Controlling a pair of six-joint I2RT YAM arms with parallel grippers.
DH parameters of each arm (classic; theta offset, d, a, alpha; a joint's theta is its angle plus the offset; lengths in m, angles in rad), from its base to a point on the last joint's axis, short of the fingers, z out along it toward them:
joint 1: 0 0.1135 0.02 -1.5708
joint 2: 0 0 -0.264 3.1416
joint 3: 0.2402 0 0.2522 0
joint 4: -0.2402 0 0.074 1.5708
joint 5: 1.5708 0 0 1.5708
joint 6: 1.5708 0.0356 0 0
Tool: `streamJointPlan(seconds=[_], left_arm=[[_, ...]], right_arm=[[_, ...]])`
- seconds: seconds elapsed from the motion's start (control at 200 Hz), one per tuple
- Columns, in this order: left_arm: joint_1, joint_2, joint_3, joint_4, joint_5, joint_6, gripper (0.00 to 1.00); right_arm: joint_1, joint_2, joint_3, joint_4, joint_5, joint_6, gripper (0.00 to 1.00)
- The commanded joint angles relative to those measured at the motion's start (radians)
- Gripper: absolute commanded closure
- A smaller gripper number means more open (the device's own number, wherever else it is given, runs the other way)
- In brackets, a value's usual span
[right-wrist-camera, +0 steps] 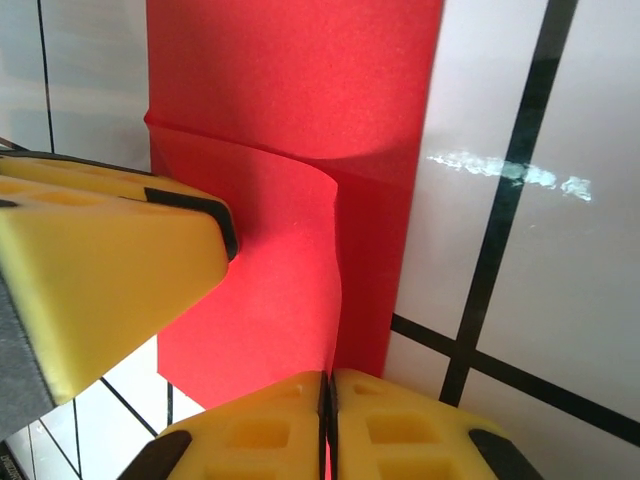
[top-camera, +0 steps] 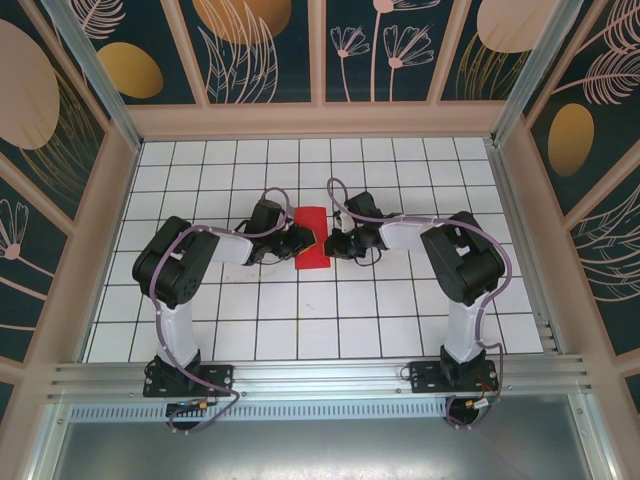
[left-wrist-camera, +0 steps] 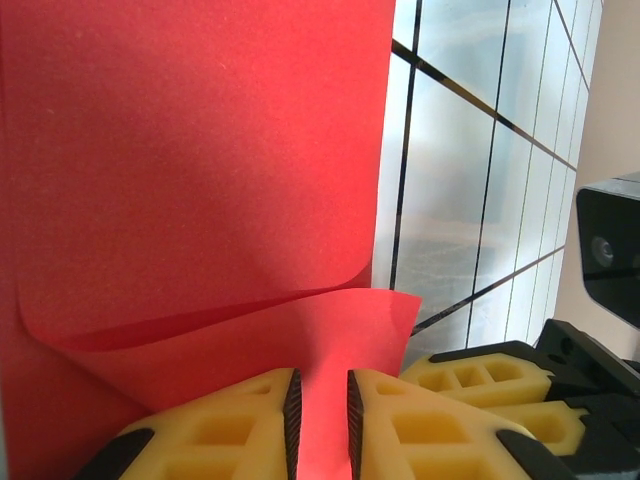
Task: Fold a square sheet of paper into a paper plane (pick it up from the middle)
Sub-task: Fold the triangle a second time at the center of the table.
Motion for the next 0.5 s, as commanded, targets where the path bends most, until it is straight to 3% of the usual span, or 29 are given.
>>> streamJointPlan(seconds=[0.0,0.49], left_arm=[[0.0,-0.014,0.002,-0.042,-0.036,0.01,0.75],[-0.009,-0.067,-0.031,0.07,0.037,-0.01,0.68]], right_arm=[[-0.008,0.025,0.021,0.017,-0.003,0.0,0.89],[-0.016,0.046,0.002,0.037,-0.034,0.044,0.91]])
